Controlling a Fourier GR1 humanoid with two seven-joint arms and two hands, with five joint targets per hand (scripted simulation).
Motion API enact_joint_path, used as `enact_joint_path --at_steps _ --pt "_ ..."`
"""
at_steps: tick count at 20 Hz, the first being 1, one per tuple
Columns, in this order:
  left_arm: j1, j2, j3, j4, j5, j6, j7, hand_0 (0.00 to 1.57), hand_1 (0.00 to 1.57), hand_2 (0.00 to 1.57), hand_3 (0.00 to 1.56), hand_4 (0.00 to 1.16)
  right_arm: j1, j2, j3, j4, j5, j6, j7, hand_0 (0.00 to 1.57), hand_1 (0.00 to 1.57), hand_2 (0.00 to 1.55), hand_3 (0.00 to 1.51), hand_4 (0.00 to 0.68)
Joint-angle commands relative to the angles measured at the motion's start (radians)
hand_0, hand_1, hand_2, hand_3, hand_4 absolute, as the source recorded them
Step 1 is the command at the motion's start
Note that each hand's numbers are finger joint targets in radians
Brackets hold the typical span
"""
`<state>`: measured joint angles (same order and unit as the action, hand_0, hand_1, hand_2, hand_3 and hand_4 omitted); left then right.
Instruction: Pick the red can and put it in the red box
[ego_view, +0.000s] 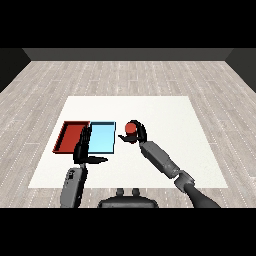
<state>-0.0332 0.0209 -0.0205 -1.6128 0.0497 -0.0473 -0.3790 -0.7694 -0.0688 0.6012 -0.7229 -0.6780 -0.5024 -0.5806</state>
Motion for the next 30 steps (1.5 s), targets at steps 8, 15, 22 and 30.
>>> enact_joint_path --at_steps 8,15,22,30 --pt "-0.042 -0.021 -0.178 0.020 -0.013 0.114 0.126 0.00 0.00 0.00 0.00 0.00 0.209 -0.085 0.003 -0.421 0.169 -0.087 0.126 1.45 1.45 1.43 1.39 0.655" --pt "-0.115 -0.021 -0.282 0.115 0.016 0.219 0.105 0.00 0.00 0.00 0.00 0.00 0.249 -0.051 -0.076 -0.493 0.225 -0.055 0.188 1.44 1.44 1.43 1.38 0.655" --pt "-0.228 -0.021 -0.281 0.303 0.099 0.222 0.071 0.00 0.00 0.00 0.00 0.00 0.317 -0.013 -0.100 -0.581 0.331 -0.032 0.224 1.46 1.46 1.44 1.40 0.659" --pt "-0.167 -0.021 -0.326 0.353 0.144 0.200 0.001 0.00 0.00 0.00 0.00 0.00 0.362 0.057 -0.125 -0.614 0.466 -0.007 0.276 1.46 1.46 1.44 1.38 0.639"
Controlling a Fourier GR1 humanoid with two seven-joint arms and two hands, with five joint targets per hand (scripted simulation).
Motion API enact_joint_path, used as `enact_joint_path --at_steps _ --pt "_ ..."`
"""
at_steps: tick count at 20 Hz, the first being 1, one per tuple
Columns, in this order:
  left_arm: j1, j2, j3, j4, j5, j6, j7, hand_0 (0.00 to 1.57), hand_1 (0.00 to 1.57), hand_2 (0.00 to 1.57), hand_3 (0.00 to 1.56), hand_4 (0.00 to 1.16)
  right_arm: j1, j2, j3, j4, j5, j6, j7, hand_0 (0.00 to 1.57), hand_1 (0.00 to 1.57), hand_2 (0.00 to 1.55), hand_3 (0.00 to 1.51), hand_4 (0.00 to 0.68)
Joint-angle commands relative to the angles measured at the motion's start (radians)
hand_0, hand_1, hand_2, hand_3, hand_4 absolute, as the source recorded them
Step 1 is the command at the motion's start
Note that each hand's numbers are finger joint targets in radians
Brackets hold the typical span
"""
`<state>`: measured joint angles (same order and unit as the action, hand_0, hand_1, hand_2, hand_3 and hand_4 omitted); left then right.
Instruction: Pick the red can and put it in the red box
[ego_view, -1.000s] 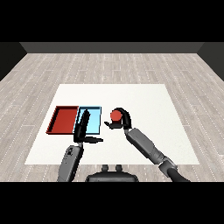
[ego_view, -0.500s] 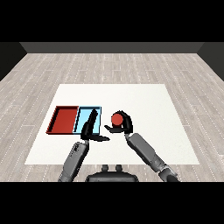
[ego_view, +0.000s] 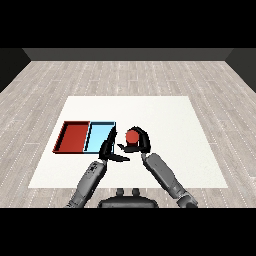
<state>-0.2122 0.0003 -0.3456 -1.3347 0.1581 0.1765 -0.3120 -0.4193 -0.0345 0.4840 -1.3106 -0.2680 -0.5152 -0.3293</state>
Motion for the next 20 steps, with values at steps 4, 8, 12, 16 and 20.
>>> enact_joint_path --at_steps 4,8,12,16,20 --pt "-0.084 0.000 -0.031 0.090 0.066 0.015 -0.009 0.00 0.00 0.00 0.00 0.00 0.006 0.034 -0.056 -0.040 0.072 0.059 0.060 1.44 1.44 1.43 1.39 0.633" --pt "-0.037 0.000 -0.042 0.074 0.049 0.033 0.003 0.00 0.00 0.00 0.00 0.00 -0.080 0.034 0.011 0.046 0.031 -0.033 0.053 1.43 1.43 1.43 1.38 0.631" --pt "-0.114 0.000 0.028 0.208 0.093 -0.057 -0.066 0.00 0.00 0.00 0.00 0.00 -0.115 0.034 0.001 0.021 -0.006 -0.032 0.072 1.45 1.45 1.44 1.38 0.626" --pt "-0.029 0.000 -0.073 0.090 0.091 0.009 -0.054 0.00 0.00 0.00 0.00 0.00 -0.090 0.034 0.014 0.052 -0.061 0.018 -0.001 1.48 1.48 1.44 1.37 0.621" --pt "-0.085 0.000 -0.140 0.213 0.123 0.048 -0.134 0.00 0.00 0.00 0.00 0.00 -0.033 0.035 0.023 0.013 -0.029 0.022 -0.002 1.49 1.49 1.45 1.38 0.617"
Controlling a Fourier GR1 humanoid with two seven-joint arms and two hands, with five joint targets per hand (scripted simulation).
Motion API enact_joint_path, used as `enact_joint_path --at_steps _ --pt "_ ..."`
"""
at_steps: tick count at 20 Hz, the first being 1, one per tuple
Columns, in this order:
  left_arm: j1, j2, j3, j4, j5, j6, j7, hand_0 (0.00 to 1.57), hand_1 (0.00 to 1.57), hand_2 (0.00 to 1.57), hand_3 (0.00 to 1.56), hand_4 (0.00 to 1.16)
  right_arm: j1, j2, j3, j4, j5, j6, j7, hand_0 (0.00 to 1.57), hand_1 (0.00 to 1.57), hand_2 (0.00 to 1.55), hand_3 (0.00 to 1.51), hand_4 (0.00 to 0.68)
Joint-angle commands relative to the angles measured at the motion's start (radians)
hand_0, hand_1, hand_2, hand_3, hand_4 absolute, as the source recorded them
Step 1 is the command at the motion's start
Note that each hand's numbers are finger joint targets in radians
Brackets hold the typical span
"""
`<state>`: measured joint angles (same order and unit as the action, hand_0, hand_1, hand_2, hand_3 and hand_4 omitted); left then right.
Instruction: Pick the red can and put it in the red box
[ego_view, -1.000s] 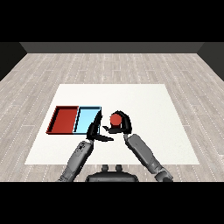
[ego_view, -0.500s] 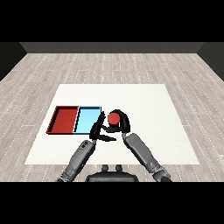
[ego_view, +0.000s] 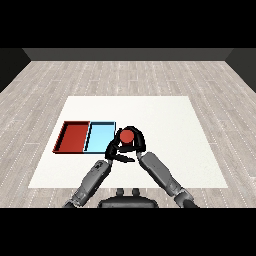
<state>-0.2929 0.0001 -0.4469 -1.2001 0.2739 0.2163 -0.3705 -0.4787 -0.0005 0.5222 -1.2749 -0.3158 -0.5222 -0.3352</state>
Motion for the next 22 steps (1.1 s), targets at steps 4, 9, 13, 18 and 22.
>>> enact_joint_path --at_steps 4,9,13,18,22 --pt "-0.120 0.000 -0.032 0.028 0.072 0.060 0.035 0.00 0.00 0.00 0.00 0.00 -0.023 0.001 0.037 -0.011 0.007 -0.031 0.015 1.49 1.49 1.45 1.37 0.617" --pt "-0.085 0.000 -0.055 0.042 0.052 0.081 -0.010 0.00 0.00 0.00 0.00 0.22 -0.089 0.000 0.113 0.013 -0.090 -0.102 0.002 1.49 1.49 1.46 1.37 0.646" --pt "-0.063 0.000 0.001 0.033 -0.001 0.239 0.041 0.61 0.61 0.63 0.00 0.61 -0.018 0.000 0.158 0.007 -0.033 -0.094 -0.026 1.47 1.47 1.45 1.37 0.629" --pt "-0.075 0.000 -0.046 0.014 0.014 0.342 0.135 1.57 1.57 1.50 1.38 0.91 -0.040 0.000 0.111 -0.025 -0.041 -0.072 0.017 1.53 1.53 1.46 1.38 0.626" --pt "-0.098 0.001 -0.022 0.077 0.021 0.351 0.088 1.55 1.55 1.51 1.41 0.91 -0.067 0.000 0.127 -0.043 -0.045 -0.108 0.061 1.54 1.54 1.46 1.38 0.606"
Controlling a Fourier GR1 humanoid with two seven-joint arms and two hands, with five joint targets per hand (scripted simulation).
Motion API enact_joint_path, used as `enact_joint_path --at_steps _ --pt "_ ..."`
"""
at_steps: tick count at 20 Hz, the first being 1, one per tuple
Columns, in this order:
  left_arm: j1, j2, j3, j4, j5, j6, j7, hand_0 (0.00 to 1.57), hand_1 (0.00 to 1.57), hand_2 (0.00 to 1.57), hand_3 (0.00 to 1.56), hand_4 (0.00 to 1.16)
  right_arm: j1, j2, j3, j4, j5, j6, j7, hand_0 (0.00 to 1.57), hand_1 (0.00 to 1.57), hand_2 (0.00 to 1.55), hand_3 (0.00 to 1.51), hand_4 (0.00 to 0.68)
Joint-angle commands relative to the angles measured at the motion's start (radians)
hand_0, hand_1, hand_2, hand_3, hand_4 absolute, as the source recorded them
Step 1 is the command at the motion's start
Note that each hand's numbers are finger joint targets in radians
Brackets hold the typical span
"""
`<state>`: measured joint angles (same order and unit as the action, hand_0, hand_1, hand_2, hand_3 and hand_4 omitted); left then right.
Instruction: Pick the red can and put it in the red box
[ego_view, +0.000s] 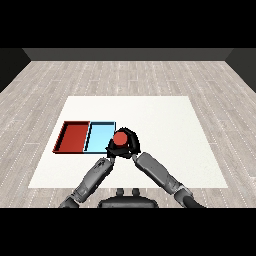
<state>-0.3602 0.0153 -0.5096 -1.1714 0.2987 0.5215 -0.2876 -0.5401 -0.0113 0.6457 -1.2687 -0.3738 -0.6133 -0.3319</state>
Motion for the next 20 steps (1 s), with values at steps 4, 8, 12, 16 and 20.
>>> enact_joint_path --at_steps 4,8,12,16,20 --pt "-0.067 -0.015 0.050 0.002 -0.011 0.119 0.019 1.57 1.57 1.51 1.40 1.02 -0.033 0.011 0.057 0.032 -0.078 -0.044 -0.050 1.45 1.45 1.44 1.38 0.615" --pt "-0.033 0.017 0.054 -0.075 -0.042 0.096 0.048 1.57 1.57 1.53 1.43 0.97 -0.004 0.011 -0.039 -0.014 -0.032 0.038 -0.001 1.45 1.45 1.44 1.38 0.597" --pt "-0.030 -0.015 0.030 -0.013 -0.034 0.137 -0.030 1.57 1.57 1.53 1.45 1.12 0.010 -0.017 0.022 -0.063 0.024 0.002 0.061 0.00 0.00 0.00 0.00 0.000" --pt "-0.028 -0.015 0.032 -0.016 -0.038 0.136 -0.028 1.57 1.57 1.53 1.45 1.12 0.029 0.011 -0.011 -0.031 0.072 0.028 0.054 0.00 0.00 0.00 0.00 0.000" --pt "-0.003 0.000 0.060 -0.006 -0.074 0.099 -0.069 1.57 1.57 1.54 1.47 1.12 0.044 -0.008 -0.085 -0.053 0.072 0.114 0.046 0.00 0.00 0.00 0.00 0.000"
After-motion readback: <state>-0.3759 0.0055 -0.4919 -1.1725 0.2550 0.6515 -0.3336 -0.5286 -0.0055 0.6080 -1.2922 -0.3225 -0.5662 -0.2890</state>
